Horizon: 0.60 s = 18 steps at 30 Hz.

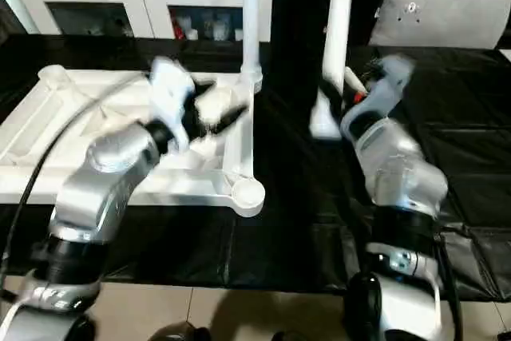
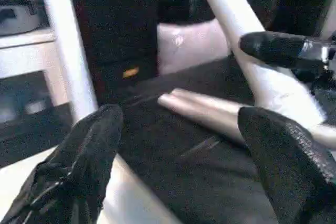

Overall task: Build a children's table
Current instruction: Pick table leg

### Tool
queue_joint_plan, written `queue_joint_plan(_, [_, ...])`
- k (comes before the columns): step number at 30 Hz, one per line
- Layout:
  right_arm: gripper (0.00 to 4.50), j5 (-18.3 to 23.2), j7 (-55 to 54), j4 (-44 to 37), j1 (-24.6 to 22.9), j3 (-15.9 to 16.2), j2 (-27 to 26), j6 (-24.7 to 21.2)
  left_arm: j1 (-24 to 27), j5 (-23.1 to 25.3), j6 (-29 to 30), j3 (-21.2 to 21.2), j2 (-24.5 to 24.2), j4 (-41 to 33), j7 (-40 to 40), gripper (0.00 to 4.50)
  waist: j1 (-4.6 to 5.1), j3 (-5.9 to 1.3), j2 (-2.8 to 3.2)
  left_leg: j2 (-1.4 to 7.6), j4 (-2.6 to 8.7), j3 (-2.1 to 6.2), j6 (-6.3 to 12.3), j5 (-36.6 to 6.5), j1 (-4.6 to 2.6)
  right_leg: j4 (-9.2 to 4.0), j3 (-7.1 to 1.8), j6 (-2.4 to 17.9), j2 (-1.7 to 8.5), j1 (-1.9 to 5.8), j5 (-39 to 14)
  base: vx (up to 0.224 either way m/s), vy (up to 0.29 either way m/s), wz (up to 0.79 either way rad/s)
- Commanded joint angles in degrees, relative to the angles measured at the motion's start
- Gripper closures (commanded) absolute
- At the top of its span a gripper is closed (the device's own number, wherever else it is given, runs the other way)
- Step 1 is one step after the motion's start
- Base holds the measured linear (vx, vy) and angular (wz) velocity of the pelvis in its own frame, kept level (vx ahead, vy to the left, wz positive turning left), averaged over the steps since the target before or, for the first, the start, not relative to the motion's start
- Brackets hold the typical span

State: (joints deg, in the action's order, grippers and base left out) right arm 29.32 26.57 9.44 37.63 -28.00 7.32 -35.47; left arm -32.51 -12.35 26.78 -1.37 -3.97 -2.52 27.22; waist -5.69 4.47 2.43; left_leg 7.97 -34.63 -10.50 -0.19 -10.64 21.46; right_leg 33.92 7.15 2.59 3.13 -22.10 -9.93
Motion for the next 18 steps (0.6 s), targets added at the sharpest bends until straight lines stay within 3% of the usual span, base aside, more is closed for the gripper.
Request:
queue_joint_plan(1, [2.65,8.88,7.17,-5.37,-2.19,-0.04,-0.82,-1.54,-2.40,-7.06,3.00,3.68,3.13,-1.13,-0.34,0.20,-0.77,-4.83,-0.75,5.54,3.29,2.44,5.70,-6.25,-0.52,-4.69,-4.24,7.94,7.29,3.21,-14.36,0.000,0.000,0.00])
queue_joint_plan(2, [2.65,11.05,9.10,-6.44,-3.07,0.52,-0.84,-2.21,-3.16,-9.12,3.48,4.65,4.43,-1.43,-0.85,0.07,-0.82,-4.79,-1.09,5.59,3.25,2.24,5.91,-6.40,-0.62,-4.80,-4.25,8.03,7.30,3.21,-14.86,0.000,0.000,0.00])
queue_joint_plan(3, [2.65,14.31,12.45,-8.09,-4.67,1.81,-0.64,-3.44,-4.67,-12.74,4.45,6.41,6.90,-1.59,-2.29,0.07,-1.25,-4.82,-0.89,5.60,3.20,2.49,5.89,-6.24,-0.53,-4.82,-4.18,7.87,7.48,3.22,-15.45,0.000,0.000,0.00])
queue_joint_plan(6, [2.65,16.51,16.35,-10.10,-6.45,3.04,-0.51,-5.70,-6.25,-16.40,6.48,8.06,9.90,-1.22,-3.53,0.00,-1.51,-4.52,-1.38,5.74,3.41,2.57,5.65,-6.91,-0.52,-5.30,-4.02,6.62,7.17,2.93,-19.13,0.000,0.000,0.00])
queue_joint_plan(10, [2.65,17.86,19.76,-11.94,-8.28,4.87,-0.74,-7.42,-7.76,-21.63,7.91,9.76,14.26,-0.91,-5.34,0.00,-1.89,-4.33,-1.38,5.23,3.37,2.43,4.49,-7.68,-0.62,-6.17,-3.92,3.56,7.30,2.91,-24.78,0.000,0.000,0.00])
queue_joint_plan(14, [2.65,18.87,19.87,-12.38,-8.78,5.74,-0.46,-7.67,-8.39,-24.31,9.05,10.52,15.72,-1.22,-5.94,0.00,-1.81,-4.31,-1.27,5.38,3.61,2.70,3.69,-8.06,-0.64,-6.43,-3.74,1.81,7.17,2.77,-25.66,0.000,0.000,0.00])
queue_joint_plan(15, [2.65,19.66,20.15,-12.52,-9.37,7.04,0.47,-7.69,-8.74,-26.95,10.85,10.71,16.41,-1.99,-6.08,0.00,-1.80,-4.30,-1.34,5.36,3.65,2.65,3.50,-8.00,-0.69,-6.48,-3.77,1.38,7.22,2.75,-25.75,0.000,0.000,0.00])
queue_joint_plan(18, [2.65,19.24,20.68,-12.59,-9.69,7.91,0.94,-7.86,-8.72,-28.39,11.69,10.37,16.13,-2.49,-6.28,0.00,-1.93,-4.57,-1.17,5.78,3.75,2.81,3.74,-6.78,-0.66,-6.09,-3.87,1.97,7.11,2.70,-22.56,0.000,0.000,0.00])
